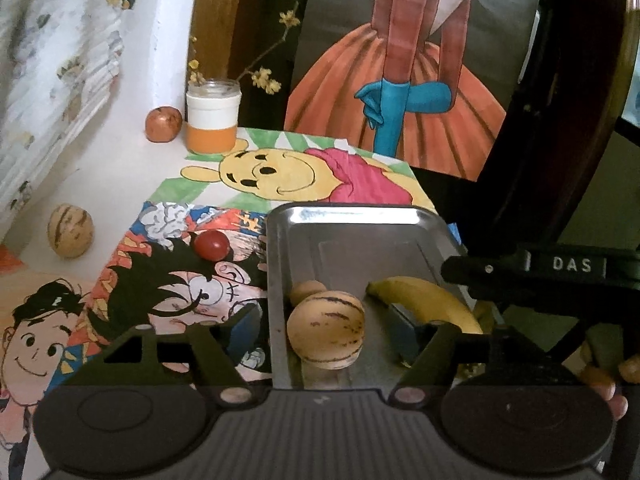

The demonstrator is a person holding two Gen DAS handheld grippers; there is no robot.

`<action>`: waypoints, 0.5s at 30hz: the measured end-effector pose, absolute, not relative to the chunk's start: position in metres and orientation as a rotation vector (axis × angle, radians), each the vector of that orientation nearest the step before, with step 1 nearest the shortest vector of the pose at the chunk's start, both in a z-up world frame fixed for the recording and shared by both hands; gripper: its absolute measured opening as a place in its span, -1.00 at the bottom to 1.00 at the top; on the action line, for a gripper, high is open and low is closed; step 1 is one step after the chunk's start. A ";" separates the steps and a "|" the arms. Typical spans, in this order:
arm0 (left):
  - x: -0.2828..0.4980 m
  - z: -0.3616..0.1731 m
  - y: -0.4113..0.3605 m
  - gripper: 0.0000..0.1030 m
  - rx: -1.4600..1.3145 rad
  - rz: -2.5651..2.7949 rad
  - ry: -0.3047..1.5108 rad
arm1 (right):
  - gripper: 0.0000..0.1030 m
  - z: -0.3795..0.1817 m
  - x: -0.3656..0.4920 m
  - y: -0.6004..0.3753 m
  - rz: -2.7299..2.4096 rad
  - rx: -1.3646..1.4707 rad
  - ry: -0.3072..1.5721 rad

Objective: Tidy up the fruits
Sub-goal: 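Lower the melon into the tray and open the left tool while the right tool releases the banana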

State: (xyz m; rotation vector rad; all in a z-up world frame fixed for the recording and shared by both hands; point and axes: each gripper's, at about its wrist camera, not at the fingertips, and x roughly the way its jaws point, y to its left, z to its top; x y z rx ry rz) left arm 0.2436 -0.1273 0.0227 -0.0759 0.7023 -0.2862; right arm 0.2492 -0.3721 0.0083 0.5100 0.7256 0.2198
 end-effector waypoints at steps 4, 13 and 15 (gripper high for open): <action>0.231 0.031 -0.119 0.59 -0.098 -0.265 0.677 | 0.32 0.019 0.233 -0.373 0.210 0.489 0.697; 0.198 0.049 -0.097 0.86 -0.136 -0.223 0.620 | 0.60 0.037 0.196 -0.366 0.190 0.422 0.662; 0.192 0.053 -0.092 0.92 -0.143 -0.216 0.608 | 0.68 0.042 0.187 -0.362 0.196 0.403 0.653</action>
